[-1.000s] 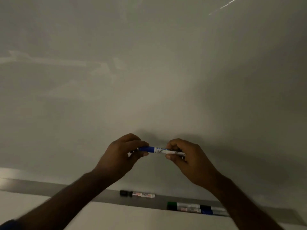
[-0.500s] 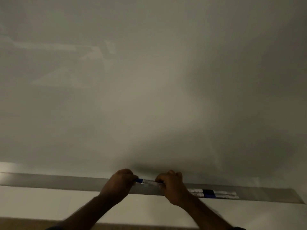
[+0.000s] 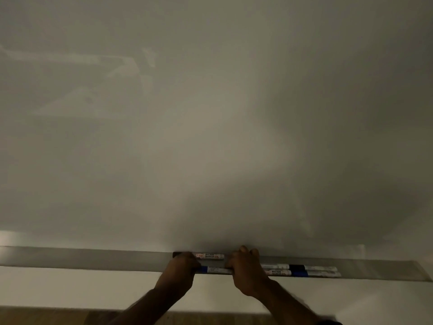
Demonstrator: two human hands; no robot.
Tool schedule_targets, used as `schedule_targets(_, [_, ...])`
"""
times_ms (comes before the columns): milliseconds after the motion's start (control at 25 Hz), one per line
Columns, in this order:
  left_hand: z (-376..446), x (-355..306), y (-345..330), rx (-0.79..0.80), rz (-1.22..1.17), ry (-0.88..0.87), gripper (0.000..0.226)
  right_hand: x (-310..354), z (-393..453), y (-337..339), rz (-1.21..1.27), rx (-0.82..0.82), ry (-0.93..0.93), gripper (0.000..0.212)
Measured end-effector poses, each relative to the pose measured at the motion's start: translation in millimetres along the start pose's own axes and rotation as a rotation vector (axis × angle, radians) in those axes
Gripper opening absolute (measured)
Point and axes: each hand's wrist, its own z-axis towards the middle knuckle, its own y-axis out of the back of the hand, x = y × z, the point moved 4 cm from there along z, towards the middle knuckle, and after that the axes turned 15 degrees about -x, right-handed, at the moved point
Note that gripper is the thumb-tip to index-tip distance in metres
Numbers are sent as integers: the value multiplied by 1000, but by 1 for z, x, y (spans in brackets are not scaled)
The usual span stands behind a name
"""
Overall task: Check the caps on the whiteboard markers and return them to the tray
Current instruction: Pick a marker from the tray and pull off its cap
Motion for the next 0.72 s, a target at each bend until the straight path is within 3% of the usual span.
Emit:
schedule_targets(200, [5,8,-3,47,57,-30,26,-3,2,-6,38,50,0,44])
schedule_targets(400, [6,13,-6,60,90,-26,26,-2,7,-7,99,30,-2,37])
schedule_targets(560, [4,9,-10,66,62,-29,25,-7,10,-6,36,8,-7,24])
schedule_targets(720, [1,7,-7,43,51,-27,24,-7,13,-1,-8,-7,-1,24])
